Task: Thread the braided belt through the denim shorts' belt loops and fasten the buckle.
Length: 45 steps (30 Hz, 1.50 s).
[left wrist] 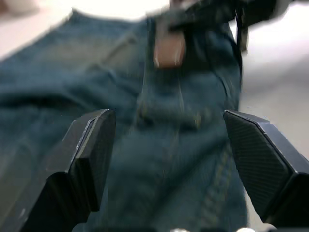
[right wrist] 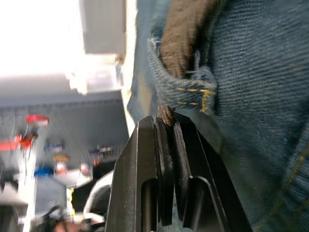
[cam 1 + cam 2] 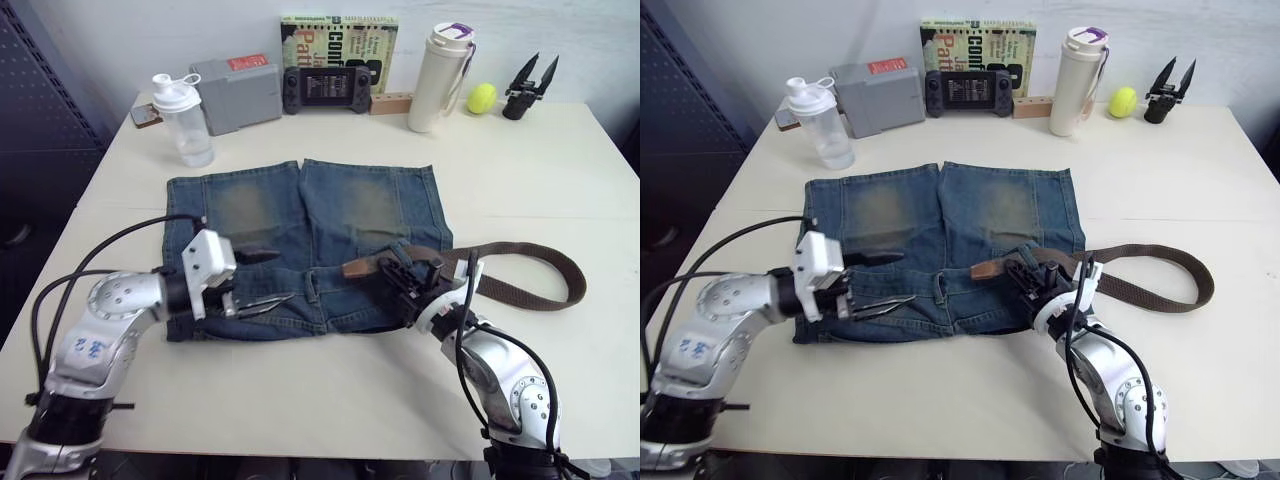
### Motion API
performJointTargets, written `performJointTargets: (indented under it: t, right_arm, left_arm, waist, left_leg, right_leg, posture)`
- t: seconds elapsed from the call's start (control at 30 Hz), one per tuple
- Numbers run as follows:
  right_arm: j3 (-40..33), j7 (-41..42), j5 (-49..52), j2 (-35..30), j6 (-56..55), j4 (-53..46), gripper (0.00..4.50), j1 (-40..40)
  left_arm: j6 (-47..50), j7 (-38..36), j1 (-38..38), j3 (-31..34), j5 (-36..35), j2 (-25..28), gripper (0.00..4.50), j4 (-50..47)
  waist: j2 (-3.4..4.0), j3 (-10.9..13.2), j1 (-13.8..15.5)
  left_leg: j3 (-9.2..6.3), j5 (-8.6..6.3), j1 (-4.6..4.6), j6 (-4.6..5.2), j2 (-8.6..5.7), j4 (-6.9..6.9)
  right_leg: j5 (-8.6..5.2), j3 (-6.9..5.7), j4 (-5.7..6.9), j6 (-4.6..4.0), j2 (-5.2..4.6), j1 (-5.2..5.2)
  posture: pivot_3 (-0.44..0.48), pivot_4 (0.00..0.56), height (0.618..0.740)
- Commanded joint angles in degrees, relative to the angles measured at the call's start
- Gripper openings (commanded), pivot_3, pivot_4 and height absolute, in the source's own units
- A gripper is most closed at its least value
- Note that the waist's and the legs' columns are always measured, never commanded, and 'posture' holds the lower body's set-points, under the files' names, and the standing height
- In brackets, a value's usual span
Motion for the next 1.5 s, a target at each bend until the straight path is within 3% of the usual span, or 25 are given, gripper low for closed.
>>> performJointTargets:
  t: [0.03, 0.27, 0.6, 0.93, 1.5]
  right_arm:
    - [1.4, 2.3, -0.2, -2.2, 2.3, -3.5, 0.00, -1.1]
    - [6.4, 2.2, -5.7, -3.0, 4.6, -1.5, 0.00, -1.5]
    - [7.7, -0.5, -5.9, 1.1, 2.6, -0.2, 0.00, 0.3]
    - [5.1, 3.9, -13.5, 3.5, 0.9, 3.0, 0.00, -1.1]
    - [10.3, 9.4, -23.6, 5.7, 8.4, 8.6, 0.00, -5.4]
  left_arm:
    - [-0.8, 0.0, 3.6, 3.8, -0.7, 1.1, 3.91, -4.1]
    - [-0.3, 3.0, 8.2, 4.0, 0.6, -0.5, 3.91, -6.7]
    - [1.3, 5.0, 5.9, 3.1, 0.1, -1.5, 3.91, -6.8]
    - [1.8, 4.2, 6.8, 4.0, -0.2, -0.6, 3.91, -7.6]
    - [1.9, 4.5, 6.1, 4.1, 0.5, -0.2, 3.91, -7.1]
  waist:
    - [0.01, 0.0, 0.0]
    - [0.00, 0.0, 0.1]
    - [0.00, 0.0, 0.0]
    - [0.00, 0.0, 0.1]
    - [0.00, 0.0, -1.1]
  left_leg:
    - [0.04, 0.00, -0.06, 0.00, 0.00, 0.00]
    - [0.12, 0.01, -0.12, -0.01, -0.02, 0.04]
    - [0.15, 0.01, -0.10, -0.01, -0.06, 0.06]
    - [0.15, 0.01, -0.11, -0.03, -0.21, 0.05]
    - [0.13, 0.01, -0.05, -0.05, -0.25, 0.02]
  right_leg:
    - [0.00, 0.05, 0.05, 0.00, 0.00, -0.11]
    - [0.00, 0.09, 0.12, 0.00, -0.01, -0.18]
    - [0.00, 0.15, 0.26, 0.00, -0.01, -0.24]
    - [0.00, 0.16, 0.29, -0.01, 0.00, -0.25]
    - [-0.01, 0.15, 0.39, -0.02, 0.03, -0.27]
  posture:
    - [0.000, 0.150, 0.731]
    - [0.000, 0.150, 0.731]
    - [0.000, 0.150, 0.731]
    - [0.000, 0.150, 0.731]
    - [0.000, 0.150, 0.731]
